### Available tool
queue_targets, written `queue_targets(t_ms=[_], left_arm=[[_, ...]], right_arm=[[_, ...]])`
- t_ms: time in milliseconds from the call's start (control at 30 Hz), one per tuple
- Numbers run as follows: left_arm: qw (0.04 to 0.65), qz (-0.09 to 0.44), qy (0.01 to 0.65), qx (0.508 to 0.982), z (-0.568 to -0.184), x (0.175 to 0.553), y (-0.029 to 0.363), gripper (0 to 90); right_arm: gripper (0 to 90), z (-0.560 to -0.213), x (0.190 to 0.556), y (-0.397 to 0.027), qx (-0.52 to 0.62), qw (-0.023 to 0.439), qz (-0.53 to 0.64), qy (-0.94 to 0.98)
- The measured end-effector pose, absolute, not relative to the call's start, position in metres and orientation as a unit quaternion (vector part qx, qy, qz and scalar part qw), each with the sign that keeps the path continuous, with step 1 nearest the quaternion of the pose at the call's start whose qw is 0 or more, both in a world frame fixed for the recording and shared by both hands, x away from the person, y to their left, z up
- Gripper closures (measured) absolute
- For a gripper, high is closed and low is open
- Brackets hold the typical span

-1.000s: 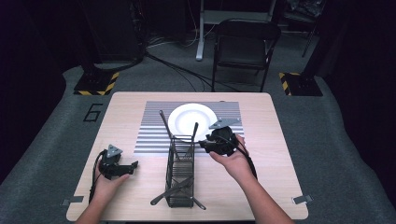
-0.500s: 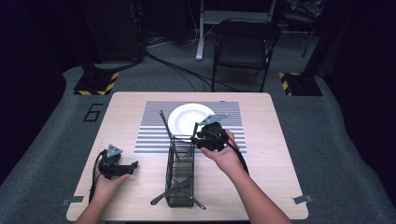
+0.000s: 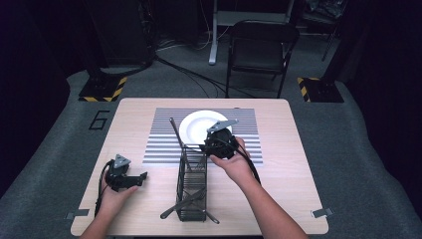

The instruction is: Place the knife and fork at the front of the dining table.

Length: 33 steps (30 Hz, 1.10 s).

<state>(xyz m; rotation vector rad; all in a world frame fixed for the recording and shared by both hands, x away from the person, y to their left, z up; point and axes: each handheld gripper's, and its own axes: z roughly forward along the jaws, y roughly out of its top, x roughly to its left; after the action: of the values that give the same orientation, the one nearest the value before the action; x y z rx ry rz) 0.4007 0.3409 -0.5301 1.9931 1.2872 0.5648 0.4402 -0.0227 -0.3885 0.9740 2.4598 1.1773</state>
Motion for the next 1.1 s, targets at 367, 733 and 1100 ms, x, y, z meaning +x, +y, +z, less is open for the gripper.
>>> queue_targets(t_ms=[367,733,1100], left_arm=[[0.344,0.217,0.495,0.768,-0.530,0.401,0.341,11.1],[0.344,0.217,0.495,0.767,-0.530,0.401,0.341,11.1],[0.344,0.217,0.495,0.768,-0.530,0.401,0.341,11.1]], right_arm=[[85.7,-0.383,0.433,-0.023,0.318,0.123,0.412,0.845],[85.7,-0.390,0.428,-0.005,0.299,0.133,0.381,0.865],[85.8,-0.406,0.428,0.007,0.303,0.130,0.351,0.876]])
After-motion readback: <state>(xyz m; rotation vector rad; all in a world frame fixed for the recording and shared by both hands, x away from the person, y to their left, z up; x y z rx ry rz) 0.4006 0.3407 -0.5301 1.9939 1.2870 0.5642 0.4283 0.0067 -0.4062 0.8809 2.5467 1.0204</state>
